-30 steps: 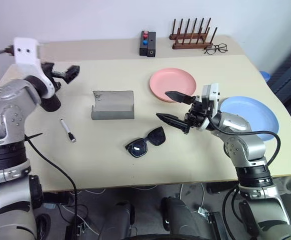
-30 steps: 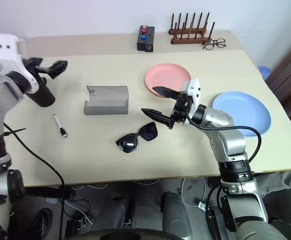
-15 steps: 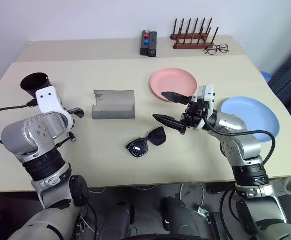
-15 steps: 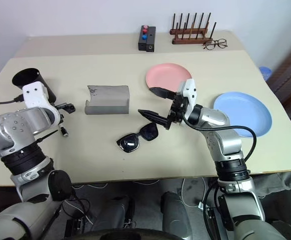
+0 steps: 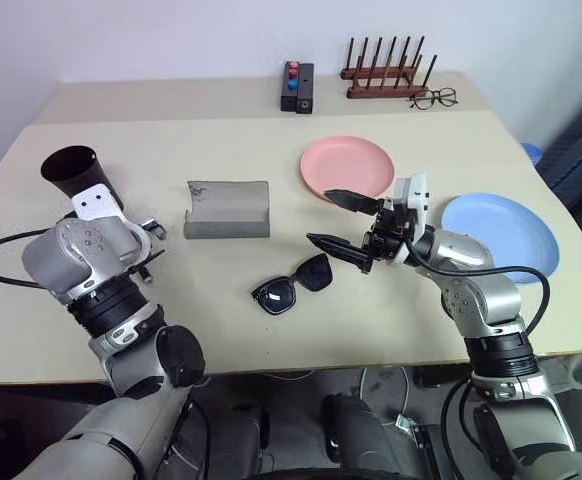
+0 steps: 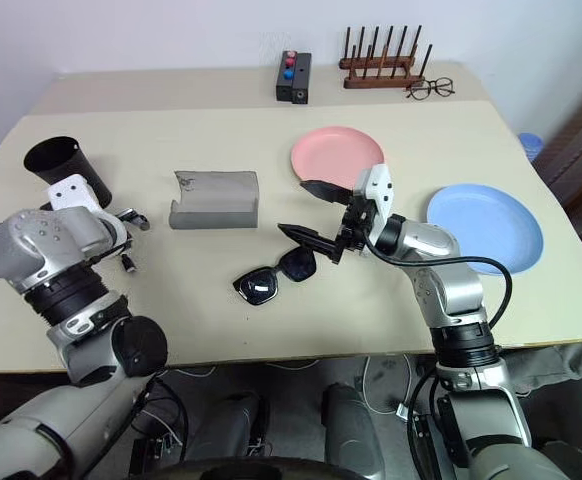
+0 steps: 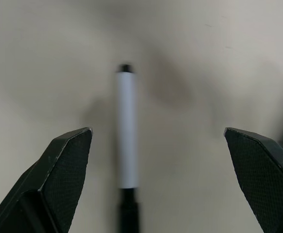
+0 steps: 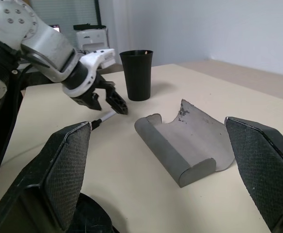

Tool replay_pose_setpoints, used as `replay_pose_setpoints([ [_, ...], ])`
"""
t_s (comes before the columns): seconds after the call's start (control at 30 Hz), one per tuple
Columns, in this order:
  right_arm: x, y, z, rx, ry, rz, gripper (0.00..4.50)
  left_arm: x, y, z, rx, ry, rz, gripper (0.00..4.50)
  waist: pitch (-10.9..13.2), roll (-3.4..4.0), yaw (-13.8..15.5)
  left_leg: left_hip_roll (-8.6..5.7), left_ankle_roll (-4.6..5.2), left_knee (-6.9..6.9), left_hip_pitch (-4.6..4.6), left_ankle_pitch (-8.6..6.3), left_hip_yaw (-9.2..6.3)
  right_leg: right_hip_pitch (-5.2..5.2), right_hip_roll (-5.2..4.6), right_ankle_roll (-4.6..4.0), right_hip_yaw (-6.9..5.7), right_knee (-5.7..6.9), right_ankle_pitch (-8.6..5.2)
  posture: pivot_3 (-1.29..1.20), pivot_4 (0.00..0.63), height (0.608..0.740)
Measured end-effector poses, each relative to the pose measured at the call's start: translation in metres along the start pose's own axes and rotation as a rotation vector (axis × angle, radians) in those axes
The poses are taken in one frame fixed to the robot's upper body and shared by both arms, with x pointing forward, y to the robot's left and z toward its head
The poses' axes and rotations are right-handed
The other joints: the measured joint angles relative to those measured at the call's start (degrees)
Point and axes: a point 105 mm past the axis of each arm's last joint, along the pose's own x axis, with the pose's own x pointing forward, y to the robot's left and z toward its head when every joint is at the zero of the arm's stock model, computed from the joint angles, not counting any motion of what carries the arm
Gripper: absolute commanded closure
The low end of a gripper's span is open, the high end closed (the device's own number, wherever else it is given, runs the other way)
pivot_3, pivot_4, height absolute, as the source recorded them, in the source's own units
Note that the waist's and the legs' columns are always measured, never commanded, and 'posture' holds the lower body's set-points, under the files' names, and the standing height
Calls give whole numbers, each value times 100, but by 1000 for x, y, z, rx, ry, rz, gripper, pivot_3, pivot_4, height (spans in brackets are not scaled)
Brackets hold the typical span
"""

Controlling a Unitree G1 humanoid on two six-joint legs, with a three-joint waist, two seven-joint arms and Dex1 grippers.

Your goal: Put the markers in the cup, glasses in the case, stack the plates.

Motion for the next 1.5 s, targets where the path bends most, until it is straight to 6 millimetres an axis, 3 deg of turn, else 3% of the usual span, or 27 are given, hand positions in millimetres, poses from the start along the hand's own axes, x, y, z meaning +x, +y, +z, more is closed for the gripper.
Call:
replay_pose_setpoints([
  [0.13,-1,0,-1,2,2,-3,0,6,9,-2,3,39,64,19,0,0,-6,2,-2,-2,0,1,0,-3,1,0,0,2,0,0,150,740],
  [0.3,-2,1,-3,8,8,-8,0,6,20,12,15,39,106,19,0,0,5,0,-2,-2,0,1,0,-2,-1,0,0,2,0,0,150,740],
  [0.73,-3,2,-6,20,16,-17,0,13,11,18,49,136,61,19,0,0,-8,0,-4,-3,0,2,0,-7,-2,0,-1,6,0,0,150,740],
  [0.83,-3,2,-6,17,16,-21,0,15,13,17,47,148,62,908,0,0,1,0,-4,-3,-1,2,-1,-7,-3,0,-1,6,0,0,150,740],
  [1.07,-3,2,-6,16,18,-23,0,16,17,16,38,155,79,4352,0,0,11,-1,-4,-2,-1,2,-1,-6,-5,0,-1,6,0,0,150,740],
  [1.33,-3,2,-6,15,19,-24,0,15,17,17,45,141,66,4466,0,0,7,-1,-4,-2,-1,2,-1,-6,-5,0,0,7,0,0,150,740],
  [1.5,-3,2,-6,14,20,-21,0,5,6,26,151,31,-77,4466,0,0,-6,2,-5,-3,-2,3,-1,-8,-7,0,1,7,0,0,150,740],
])
